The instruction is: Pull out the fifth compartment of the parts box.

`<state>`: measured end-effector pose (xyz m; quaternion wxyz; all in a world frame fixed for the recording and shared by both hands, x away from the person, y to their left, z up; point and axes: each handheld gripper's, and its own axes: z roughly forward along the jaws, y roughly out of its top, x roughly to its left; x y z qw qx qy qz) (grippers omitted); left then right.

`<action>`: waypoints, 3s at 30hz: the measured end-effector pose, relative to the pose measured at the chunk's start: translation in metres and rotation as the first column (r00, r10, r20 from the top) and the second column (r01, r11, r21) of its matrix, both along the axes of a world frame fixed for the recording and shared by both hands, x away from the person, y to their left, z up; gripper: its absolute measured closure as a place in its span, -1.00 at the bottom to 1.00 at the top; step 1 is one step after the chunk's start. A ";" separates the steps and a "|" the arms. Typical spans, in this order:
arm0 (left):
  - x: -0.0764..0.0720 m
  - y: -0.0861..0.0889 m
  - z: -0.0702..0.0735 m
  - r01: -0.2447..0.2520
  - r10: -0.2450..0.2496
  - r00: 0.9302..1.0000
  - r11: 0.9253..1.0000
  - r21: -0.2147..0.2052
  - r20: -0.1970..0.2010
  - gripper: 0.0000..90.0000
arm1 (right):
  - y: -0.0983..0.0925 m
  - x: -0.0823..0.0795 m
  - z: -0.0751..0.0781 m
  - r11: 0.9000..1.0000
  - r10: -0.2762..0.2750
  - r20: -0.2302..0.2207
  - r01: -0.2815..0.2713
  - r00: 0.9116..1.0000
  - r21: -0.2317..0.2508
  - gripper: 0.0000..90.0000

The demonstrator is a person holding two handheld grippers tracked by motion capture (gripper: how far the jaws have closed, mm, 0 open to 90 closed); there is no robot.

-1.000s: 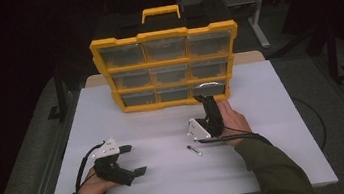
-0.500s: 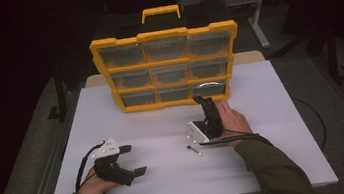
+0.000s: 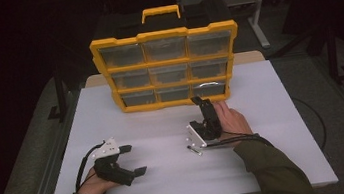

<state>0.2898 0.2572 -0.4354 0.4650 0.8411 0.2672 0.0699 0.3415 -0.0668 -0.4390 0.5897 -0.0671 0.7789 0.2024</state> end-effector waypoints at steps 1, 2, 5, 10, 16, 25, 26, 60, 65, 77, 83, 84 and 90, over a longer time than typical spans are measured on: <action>0.000 0.000 0.000 0.000 0.000 1.000 1.000 0.000 0.001 -1.00 | 0.000 0.000 0.001 1.000 -0.003 0.001 0.003 1.000 0.003 -0.96; 0.000 0.000 0.000 -0.002 0.002 1.000 1.000 0.000 -0.001 -1.00 | 0.000 0.000 0.002 1.000 -0.005 0.002 0.005 1.000 0.005 -0.96; 0.000 0.000 0.000 -0.004 0.004 1.000 1.000 -0.002 -0.002 -1.00 | 0.001 0.001 0.004 1.000 -0.010 0.007 0.010 1.000 0.003 -0.96; -0.001 0.000 0.000 -0.005 0.005 1.000 1.000 -0.004 -0.004 -1.00 | 0.005 0.003 0.007 1.000 -0.010 0.018 0.010 1.000 -0.005 -0.96; -0.001 0.000 0.001 -0.006 0.006 1.000 1.000 -0.007 -0.006 -1.00 | 0.008 0.007 0.008 1.000 -0.008 0.021 0.008 1.000 -0.009 -0.96; -0.001 0.000 0.001 -0.007 0.007 1.000 1.000 -0.013 -0.009 -1.00 | 0.012 0.013 0.013 1.000 -0.007 0.028 0.007 1.000 -0.006 -0.96; -0.001 0.000 0.001 -0.007 0.007 1.000 1.000 -0.013 -0.009 -1.00 | 0.012 0.013 0.013 1.000 -0.007 0.028 0.007 1.000 -0.006 -0.96; -0.001 0.000 0.001 0.000 0.000 1.000 1.000 -0.013 -0.004 -1.00 | 0.026 0.034 0.031 1.000 -0.012 0.061 0.013 0.998 -0.017 -0.96; -0.002 0.000 0.001 -0.002 0.002 1.000 1.000 -0.015 -0.005 -1.00 | 0.027 0.037 0.034 1.000 -0.013 0.064 0.014 0.998 -0.022 -0.96; -0.002 0.000 0.001 -0.003 0.003 1.000 1.000 -0.017 -0.006 -1.00 | 0.031 0.044 0.042 1.000 -0.019 0.086 0.021 0.996 -0.021 -0.96; -0.002 -0.001 0.001 -0.001 0.001 1.000 1.000 -0.017 -0.005 -1.00 | 0.033 0.046 0.046 0.999 -0.019 0.094 0.022 0.995 -0.026 -0.96; -0.002 -0.001 0.001 -0.001 0.001 1.000 1.000 -0.017 -0.005 -1.00 | 0.033 0.046 0.046 0.999 -0.019 0.094 0.022 0.995 -0.026 -0.96; -0.001 0.000 0.001 0.000 0.000 1.000 1.000 -0.018 0.000 -1.00 | 0.036 0.049 0.052 0.999 -0.016 0.106 0.019 0.994 -0.029 -0.96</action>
